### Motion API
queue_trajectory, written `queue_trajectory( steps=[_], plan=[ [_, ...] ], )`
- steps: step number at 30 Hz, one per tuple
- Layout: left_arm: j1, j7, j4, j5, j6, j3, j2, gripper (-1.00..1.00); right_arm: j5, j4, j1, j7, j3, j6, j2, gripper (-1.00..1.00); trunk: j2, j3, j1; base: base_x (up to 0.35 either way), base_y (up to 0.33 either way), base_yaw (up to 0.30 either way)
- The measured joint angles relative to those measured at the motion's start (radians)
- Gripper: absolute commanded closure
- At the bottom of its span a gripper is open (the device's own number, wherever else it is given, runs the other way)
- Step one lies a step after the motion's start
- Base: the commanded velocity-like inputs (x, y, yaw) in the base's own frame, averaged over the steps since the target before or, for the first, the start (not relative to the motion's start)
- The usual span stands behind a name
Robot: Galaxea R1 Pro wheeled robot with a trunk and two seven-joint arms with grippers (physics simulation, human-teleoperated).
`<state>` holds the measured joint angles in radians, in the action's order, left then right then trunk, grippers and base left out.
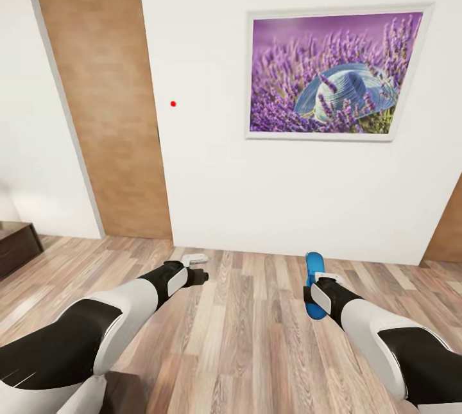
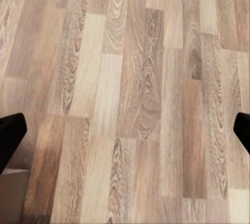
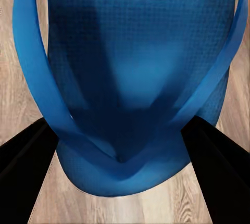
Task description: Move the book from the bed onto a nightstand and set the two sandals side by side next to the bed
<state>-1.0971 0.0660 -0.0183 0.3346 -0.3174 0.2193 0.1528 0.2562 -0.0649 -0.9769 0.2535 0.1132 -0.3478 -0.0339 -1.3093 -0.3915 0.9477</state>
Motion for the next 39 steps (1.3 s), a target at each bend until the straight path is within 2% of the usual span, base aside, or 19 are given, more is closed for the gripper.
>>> queue_trajectory(
  steps=[31,39],
  plan=[
    [0.000,0.000,0.000,0.000,0.000,0.000,0.000,-1.00,-0.001,0.000,0.000,0.000,0.000,0.000,0.000,1.00,0.000,0.000,0.000,0.347,0.000,0.005],
    [0.000,0.000,0.000,0.000,0.000,0.000,0.001,-1.00,-0.001,0.000,0.000,0.000,0.000,0.000,0.001,1.00,0.000,0.000,0.000,0.339,-0.056,0.188]
  ],
)
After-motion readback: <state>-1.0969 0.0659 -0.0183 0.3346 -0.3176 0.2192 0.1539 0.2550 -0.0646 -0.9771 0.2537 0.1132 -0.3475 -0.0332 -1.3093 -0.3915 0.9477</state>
